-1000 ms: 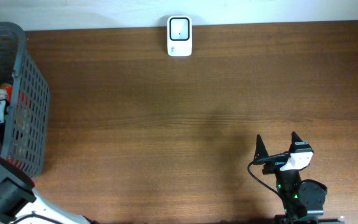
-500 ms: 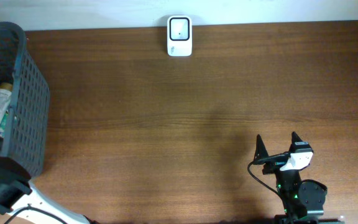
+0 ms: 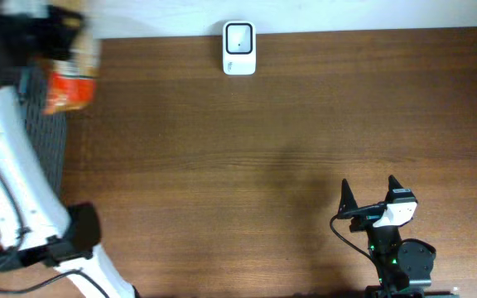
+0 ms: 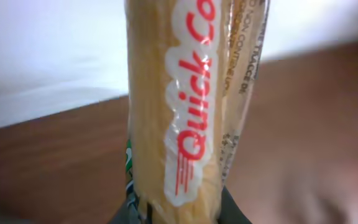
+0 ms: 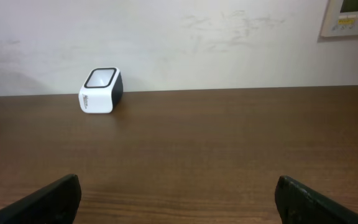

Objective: Scan the item barcode
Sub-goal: 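Lift the orange-ended pasta package and carry it toward the scanner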

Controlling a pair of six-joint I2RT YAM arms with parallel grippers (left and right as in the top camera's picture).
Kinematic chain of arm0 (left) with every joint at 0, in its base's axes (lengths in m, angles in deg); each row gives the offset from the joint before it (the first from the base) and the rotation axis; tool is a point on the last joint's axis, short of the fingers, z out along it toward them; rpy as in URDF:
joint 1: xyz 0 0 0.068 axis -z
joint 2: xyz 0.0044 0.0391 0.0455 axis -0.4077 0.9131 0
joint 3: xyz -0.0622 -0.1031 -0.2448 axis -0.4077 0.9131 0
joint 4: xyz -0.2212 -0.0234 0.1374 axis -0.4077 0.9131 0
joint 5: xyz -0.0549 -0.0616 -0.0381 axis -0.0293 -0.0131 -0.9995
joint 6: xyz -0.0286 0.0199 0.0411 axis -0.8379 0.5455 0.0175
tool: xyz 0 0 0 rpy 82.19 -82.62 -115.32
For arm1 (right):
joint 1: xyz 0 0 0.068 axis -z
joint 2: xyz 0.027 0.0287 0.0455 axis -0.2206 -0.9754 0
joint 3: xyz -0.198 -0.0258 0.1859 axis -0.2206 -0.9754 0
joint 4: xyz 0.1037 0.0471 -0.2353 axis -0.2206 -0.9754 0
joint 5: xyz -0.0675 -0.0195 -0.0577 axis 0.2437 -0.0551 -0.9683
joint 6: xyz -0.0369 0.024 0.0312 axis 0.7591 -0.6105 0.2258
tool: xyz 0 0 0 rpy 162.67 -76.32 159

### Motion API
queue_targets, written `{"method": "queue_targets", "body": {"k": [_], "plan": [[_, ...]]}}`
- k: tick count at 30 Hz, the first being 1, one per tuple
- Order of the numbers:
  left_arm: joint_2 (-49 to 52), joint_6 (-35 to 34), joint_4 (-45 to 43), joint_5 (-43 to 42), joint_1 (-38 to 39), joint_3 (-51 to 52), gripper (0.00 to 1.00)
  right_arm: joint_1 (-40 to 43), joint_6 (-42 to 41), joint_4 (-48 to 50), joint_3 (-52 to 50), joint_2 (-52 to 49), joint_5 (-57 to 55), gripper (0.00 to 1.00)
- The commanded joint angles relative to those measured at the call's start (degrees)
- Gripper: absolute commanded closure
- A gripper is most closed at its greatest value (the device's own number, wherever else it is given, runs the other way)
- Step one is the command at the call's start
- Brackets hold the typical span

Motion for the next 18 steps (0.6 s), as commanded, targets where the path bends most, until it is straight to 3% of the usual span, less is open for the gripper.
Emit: {"method": "queue_targets", "body": {"k": [1,7,18], "plan": [[2.25,10.58,3.76,2.47,11.67,0.44,1.0,0.5,0.24,-0.17,-0.31,0.39,0.31,0.01],[10.12,30.4,10.8,6.99,24.06,8.02,1.0,0.5,0.24,-0.17,-0.31,0.39,0.31,0.01],[24.39,41.55,9.27,7.15,36.76,21.94,1.0,0.5,0.24,-0.17,-0.31,0.39,0.31,0.01]]}}
